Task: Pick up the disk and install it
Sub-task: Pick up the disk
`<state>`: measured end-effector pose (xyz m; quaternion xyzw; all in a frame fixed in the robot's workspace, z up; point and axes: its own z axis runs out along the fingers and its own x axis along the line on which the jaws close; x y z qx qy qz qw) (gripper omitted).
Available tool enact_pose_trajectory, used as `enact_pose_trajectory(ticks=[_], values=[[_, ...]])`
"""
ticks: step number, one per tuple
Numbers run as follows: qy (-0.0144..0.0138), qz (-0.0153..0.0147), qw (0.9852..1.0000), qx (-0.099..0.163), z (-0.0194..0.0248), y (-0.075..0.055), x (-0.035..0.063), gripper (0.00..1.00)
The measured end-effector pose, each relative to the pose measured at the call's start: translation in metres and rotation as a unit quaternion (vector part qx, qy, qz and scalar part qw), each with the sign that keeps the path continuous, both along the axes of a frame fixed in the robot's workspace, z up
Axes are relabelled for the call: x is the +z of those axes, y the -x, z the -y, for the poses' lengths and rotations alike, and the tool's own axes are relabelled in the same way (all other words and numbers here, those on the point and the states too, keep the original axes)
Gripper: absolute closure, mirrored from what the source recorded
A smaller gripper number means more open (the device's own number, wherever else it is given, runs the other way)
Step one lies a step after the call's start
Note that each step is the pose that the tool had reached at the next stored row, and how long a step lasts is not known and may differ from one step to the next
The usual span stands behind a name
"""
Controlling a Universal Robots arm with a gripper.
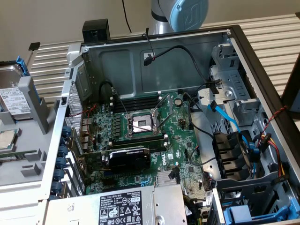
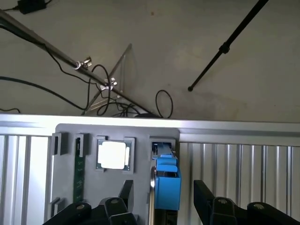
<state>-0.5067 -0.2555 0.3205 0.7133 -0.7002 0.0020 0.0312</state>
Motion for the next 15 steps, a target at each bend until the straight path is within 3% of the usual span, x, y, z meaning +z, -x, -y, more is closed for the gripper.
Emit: enact_pose_trajectory(ticks=[3,6,12,15], values=[[0.0,0.0062,1.0,0.0,0.0,0.0023,-0.0028,0.38],[-0.0006,0.0093,1.0,0.0,0.0,0.0024,-0.0045,0.38],[-0.0106,0.0098,0.9999,-0.001,0.003,0.0025,-0.0092,0.38],[-0.0117,0.0097,0.9999,-0.001,0.003,0.0025,-0.0103,0.38]])
